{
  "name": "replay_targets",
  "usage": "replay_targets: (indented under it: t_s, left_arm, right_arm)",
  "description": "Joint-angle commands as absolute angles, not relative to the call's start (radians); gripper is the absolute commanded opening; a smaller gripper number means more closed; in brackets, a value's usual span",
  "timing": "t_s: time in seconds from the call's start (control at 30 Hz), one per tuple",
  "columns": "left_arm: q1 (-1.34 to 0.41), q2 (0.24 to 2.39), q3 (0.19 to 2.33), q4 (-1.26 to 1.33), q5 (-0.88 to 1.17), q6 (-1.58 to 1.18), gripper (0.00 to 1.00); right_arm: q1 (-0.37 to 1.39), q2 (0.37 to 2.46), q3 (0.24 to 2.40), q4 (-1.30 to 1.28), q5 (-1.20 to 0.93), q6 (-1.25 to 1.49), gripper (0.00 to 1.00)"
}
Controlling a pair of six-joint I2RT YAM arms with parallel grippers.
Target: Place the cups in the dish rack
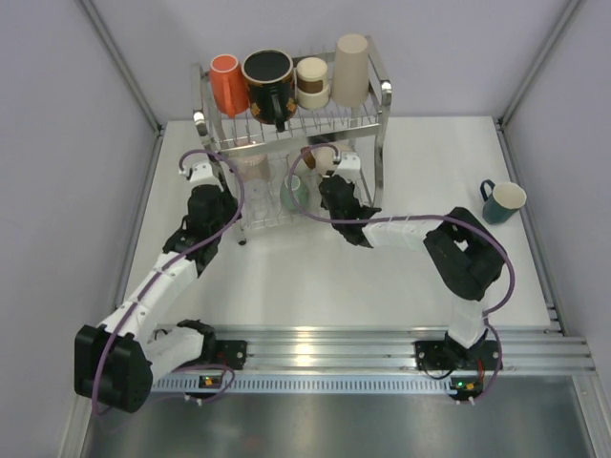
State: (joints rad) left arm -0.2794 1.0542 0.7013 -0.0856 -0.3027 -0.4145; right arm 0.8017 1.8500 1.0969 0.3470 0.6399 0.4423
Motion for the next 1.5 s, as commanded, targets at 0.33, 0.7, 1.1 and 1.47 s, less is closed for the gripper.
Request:
replay_targets:
  t_s: [0.33, 0.7, 1.1, 1.47]
  left_arm:
    - [-0.224, 1.029, 0.681, -0.009, -0.216, -0.446, 0.0]
    - [-0.19, 1.04, 0.68, -0.009, -0.144, -0.442, 0.0]
    - [-0.17, 1.063, 0.683, 0.025, -0.109, -0.446, 0.0]
    - [-0.167, 1.08, 0.692, 0.032, -0.1, -0.453, 0.0]
  right_arm:
    - [0.795, 1.897, 1.261, 0.238, 0.833, 0.588, 0.0]
    - [0.759, 1.983, 1.259, 0.484, 0.62, 0.537, 0.0]
    - [0.742, 1.987, 1.19, 0.781, 0.426, 0.408, 0.0]
    - [0.709, 2.022, 1.218, 0.773, 0.356, 0.382, 0.0]
